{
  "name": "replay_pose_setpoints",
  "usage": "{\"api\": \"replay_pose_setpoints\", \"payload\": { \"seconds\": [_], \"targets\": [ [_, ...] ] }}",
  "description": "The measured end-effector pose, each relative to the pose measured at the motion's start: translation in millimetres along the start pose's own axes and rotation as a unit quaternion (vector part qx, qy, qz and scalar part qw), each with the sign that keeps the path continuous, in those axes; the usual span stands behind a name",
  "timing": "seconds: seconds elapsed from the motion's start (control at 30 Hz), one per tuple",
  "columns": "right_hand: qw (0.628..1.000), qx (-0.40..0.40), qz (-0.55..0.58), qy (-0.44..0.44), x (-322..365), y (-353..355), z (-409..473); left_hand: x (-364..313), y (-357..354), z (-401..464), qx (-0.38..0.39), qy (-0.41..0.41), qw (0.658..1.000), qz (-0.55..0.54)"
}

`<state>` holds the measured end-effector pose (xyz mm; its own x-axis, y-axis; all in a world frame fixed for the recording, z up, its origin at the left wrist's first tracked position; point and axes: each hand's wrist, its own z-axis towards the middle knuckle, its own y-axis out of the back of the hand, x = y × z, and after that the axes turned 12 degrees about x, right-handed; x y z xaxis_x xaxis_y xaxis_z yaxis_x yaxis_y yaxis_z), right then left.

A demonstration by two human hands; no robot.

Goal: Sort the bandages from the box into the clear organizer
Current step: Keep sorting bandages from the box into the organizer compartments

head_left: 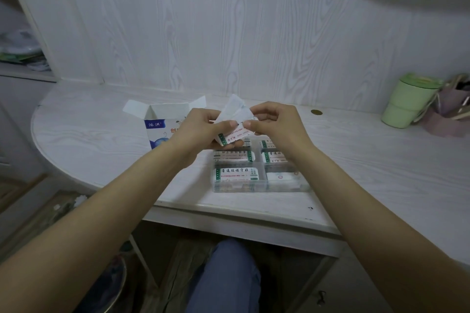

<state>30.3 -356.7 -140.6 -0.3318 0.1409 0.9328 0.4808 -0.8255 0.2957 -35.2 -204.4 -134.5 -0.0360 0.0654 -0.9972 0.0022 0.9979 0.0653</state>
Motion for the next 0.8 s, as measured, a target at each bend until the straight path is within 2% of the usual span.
{"api": "replay_pose_setpoints", "payload": {
  "seconds": [0.2, 0.47, 0.67, 0.8],
  "targets": [
    [0.997, -0.067, -0.011, -0.032, -7.7, 26.5, -15.7, 2.2, -18.5, 5.9, -0.053, -0.011, 0.998, 0.027],
    [0.987, -0.131, -0.037, -0.090, -35.9, 60.5, -22.9, 11.8, -30.1, 21.5, -0.078, -0.007, 0.995, 0.058],
    [0.975, -0.101, -0.172, -0.101, -42.7, 58.4, -0.3, 14.6, -33.9, 36.1, -0.078, -0.014, 0.993, 0.089],
    [0.949, -0.053, -0.297, -0.097, -48.3, 55.2, 12.0, 13.4, -33.4, 43.2, -0.076, -0.023, 0.992, 0.101]
  ]
}}
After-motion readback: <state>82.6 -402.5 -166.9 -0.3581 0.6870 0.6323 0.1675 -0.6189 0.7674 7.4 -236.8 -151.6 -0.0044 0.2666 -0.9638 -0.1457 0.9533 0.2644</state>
